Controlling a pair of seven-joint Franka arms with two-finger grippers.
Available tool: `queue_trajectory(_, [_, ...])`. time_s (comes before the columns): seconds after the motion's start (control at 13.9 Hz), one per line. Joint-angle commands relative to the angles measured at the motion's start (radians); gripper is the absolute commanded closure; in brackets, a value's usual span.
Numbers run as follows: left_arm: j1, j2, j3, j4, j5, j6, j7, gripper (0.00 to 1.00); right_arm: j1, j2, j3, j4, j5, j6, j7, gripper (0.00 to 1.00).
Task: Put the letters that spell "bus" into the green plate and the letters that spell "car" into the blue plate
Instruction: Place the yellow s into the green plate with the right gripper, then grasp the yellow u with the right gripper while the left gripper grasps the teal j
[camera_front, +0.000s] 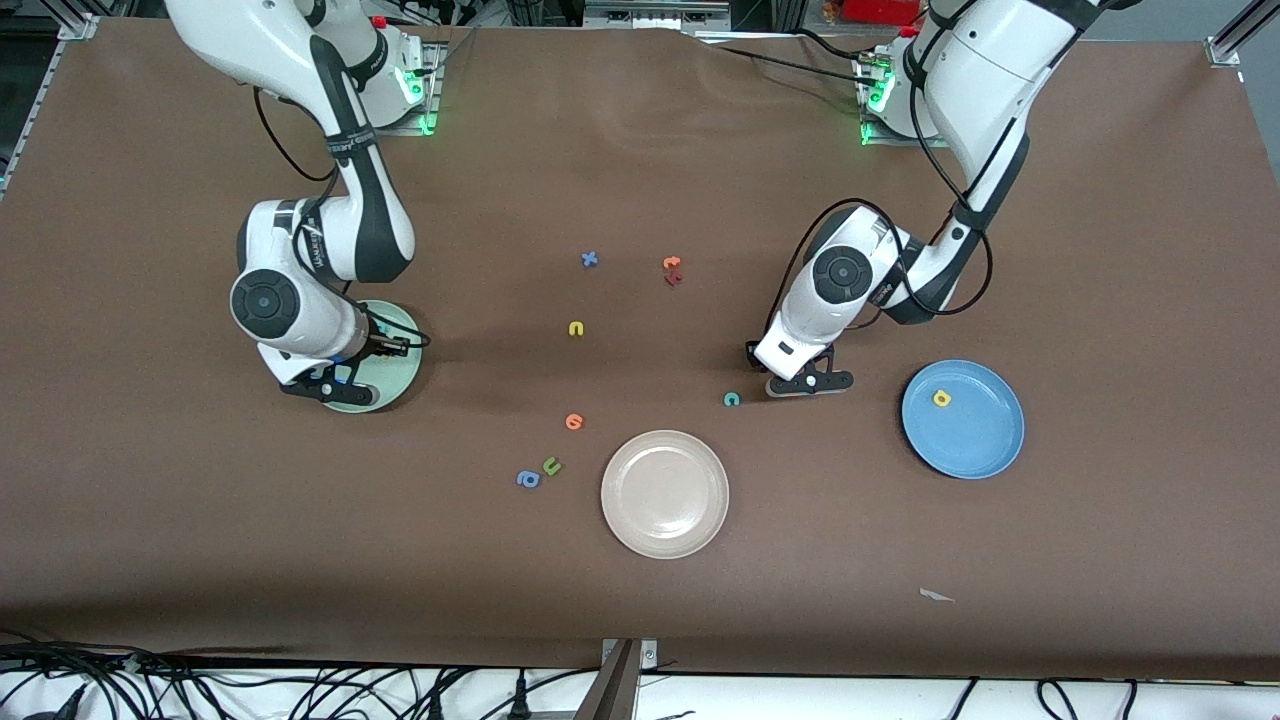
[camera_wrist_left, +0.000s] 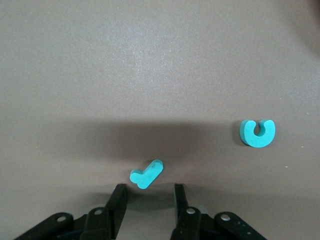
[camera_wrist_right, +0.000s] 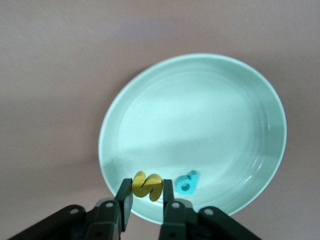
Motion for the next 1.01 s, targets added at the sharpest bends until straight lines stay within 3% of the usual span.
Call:
queue_trajectory(0.0, [-0.006,0.002,0.008,0.001,0.040,0.014,-0.028,0.58,-0.002,-0.013,0.004,-0.021,0.047,-0.005,-0.026,0.00])
queue_trajectory(0.14, [-0.006,0.003,0.010,0.001,0.041,0.014,-0.028,0.60,0.007,-0.017,0.019,-0.011,0.052,-0.005,-0.004,0.00])
queue_trajectory(0.36, [-0.003,0.003,0.010,0.003,0.067,0.014,-0.028,0.63,0.051,-0.010,0.109,0.042,0.058,0.012,0.266,0.01])
queue_trajectory(0.65, [-0.003,0.011,0.010,0.009,0.067,0.014,-0.028,0.68,0.198,0.059,0.117,0.073,0.058,0.142,0.575,0.01])
queue_trajectory(0.94, [-0.003,0.011,0.010,0.009,0.067,0.014,-0.029,0.73,0.271,0.118,0.128,0.076,0.064,0.254,0.665,0.27])
